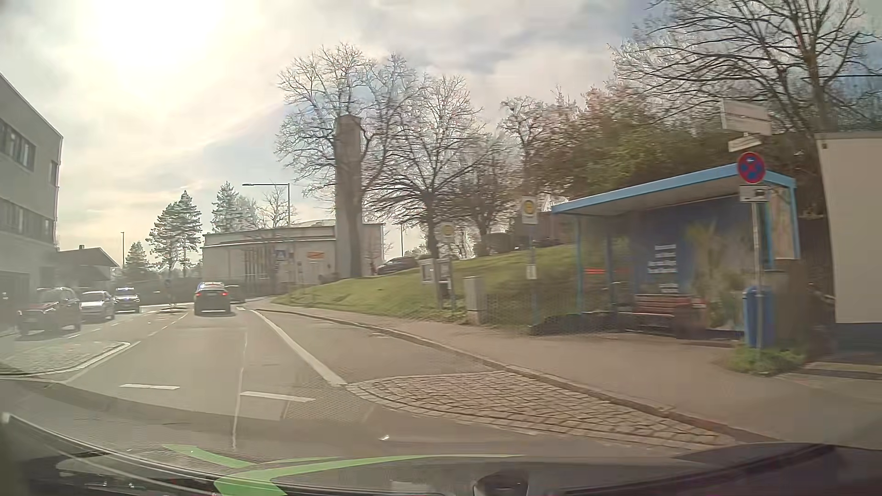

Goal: Follow the waypoints while adhering to traffic rules and regulations

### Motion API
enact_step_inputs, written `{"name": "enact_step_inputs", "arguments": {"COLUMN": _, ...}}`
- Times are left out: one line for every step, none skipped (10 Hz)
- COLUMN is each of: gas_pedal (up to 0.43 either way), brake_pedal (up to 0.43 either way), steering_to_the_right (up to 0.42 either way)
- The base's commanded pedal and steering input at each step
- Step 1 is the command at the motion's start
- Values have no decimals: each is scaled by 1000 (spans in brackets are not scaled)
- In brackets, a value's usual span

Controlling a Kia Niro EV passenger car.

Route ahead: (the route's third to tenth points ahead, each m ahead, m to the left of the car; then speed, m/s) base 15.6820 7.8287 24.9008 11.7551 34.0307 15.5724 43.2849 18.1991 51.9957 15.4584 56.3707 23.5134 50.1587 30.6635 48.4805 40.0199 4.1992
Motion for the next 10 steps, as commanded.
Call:
{"name": "enact_step_inputs", "arguments": {"gas_pedal": 59, "brake_pedal": 0, "steering_to_the_right": -598}}
{"name": "enact_step_inputs", "arguments": {"gas_pedal": 59, "brake_pedal": 0, "steering_to_the_right": -571}}
{"name": "enact_step_inputs", "arguments": {"gas_pedal": 59, "brake_pedal": 0, "steering_to_the_right": -529}}
{"name": "enact_step_inputs", "arguments": {"gas_pedal": 79, "brake_pedal": 0, "steering_to_the_right": -478}}
{"name": "enact_step_inputs", "arguments": {"gas_pedal": 130, "brake_pedal": 0, "steering_to_the_right": -435}}
{"name": "enact_step_inputs", "arguments": {"gas_pedal": 138, "brake_pedal": 0, "steering_to_the_right": -375}}
{"name": "enact_step_inputs", "arguments": {"gas_pedal": 138, "brake_pedal": 0, "steering_to_the_right": -312}}
{"name": "enact_step_inputs", "arguments": {"gas_pedal": 138, "brake_pedal": 0, "steering_to_the_right": -262}}
{"name": "enact_step_inputs", "arguments": {"gas_pedal": 138, "brake_pedal": 0, "steering_to_the_right": -195}}
{"name": "enact_step_inputs", "arguments": {"gas_pedal": 138, "brake_pedal": 0, "steering_to_the_right": -133}}
